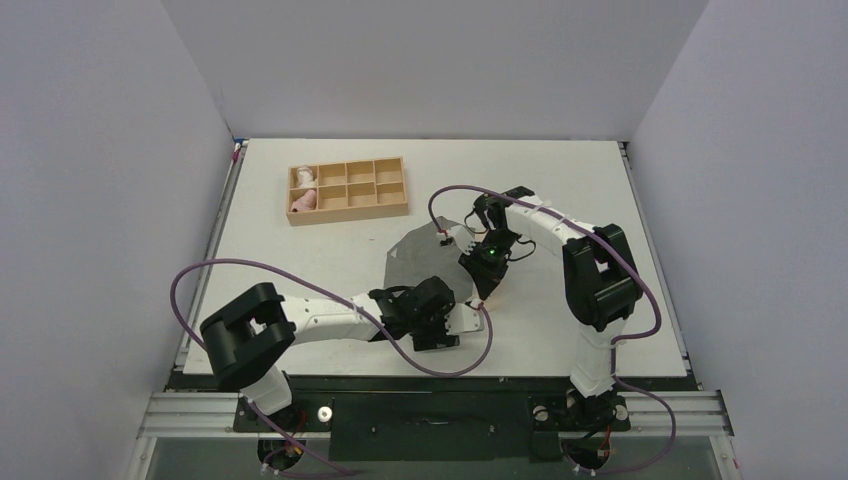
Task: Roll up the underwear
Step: Fold the underwear at the center of the board.
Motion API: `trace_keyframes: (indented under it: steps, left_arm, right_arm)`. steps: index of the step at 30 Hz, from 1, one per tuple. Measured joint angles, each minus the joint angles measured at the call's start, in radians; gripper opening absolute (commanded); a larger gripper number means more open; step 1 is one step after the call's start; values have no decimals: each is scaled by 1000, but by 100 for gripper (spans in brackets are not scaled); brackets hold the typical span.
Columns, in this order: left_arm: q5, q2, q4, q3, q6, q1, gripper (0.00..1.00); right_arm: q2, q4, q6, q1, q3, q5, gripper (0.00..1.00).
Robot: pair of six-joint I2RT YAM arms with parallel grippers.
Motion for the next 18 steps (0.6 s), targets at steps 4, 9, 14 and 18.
trace_keyframes:
  steps: [4, 9, 14, 18]
  left_arm:
    - [-10, 9, 2, 0, -7, 0, 33]
    - [-7, 21, -9, 10, -11, 0, 3]
    - [18, 21, -39, 27, -6, 6, 0]
    - [75, 19, -98, 56, 17, 11, 0]
  right_arm:
    - [0, 0, 0, -1, 0, -1, 0]
    - [0, 0, 0, -4, 0, -2, 0]
    - [-2, 0, -1, -10, -19, -2, 0]
    - [-23, -11, -14, -13, -65, -2, 0]
